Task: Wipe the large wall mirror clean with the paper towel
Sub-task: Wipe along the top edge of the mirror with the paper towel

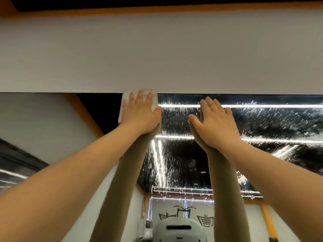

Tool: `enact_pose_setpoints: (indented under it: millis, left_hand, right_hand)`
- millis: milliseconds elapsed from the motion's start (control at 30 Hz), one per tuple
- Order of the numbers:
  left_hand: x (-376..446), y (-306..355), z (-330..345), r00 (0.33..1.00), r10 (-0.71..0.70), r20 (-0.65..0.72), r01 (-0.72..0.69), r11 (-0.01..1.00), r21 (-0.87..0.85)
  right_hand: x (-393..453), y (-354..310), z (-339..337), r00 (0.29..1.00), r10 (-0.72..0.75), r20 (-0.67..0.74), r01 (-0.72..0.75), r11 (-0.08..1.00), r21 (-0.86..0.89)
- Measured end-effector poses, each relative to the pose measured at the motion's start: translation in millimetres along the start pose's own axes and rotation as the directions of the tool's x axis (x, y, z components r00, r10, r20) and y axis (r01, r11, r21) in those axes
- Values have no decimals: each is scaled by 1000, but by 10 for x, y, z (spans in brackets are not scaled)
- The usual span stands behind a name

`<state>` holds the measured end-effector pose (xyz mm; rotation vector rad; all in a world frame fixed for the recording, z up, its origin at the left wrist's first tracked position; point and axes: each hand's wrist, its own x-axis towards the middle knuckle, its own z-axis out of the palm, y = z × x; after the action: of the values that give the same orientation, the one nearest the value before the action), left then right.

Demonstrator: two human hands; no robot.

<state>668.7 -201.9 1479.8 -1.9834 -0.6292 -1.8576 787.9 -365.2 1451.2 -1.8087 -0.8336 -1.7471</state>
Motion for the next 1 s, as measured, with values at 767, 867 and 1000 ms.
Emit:
enact_pose_setpoints:
  millis: [767, 867, 1000]
  left_hand:
    - [-19, 112, -28, 998, 36, 56, -35, 999, -25]
    - [-10, 144, -12, 996, 75, 56, -72, 996, -47]
    - [22, -68, -55, 987, 133, 95, -126, 989, -75]
  right_hand:
    - [-10, -8, -2, 1000, -6, -10, 6, 1000, 22]
    - [-19, 0, -1, 1000, -9, -17, 9, 999, 33]
    - [-19, 7, 4, 1000, -12, -20, 12, 999, 32]
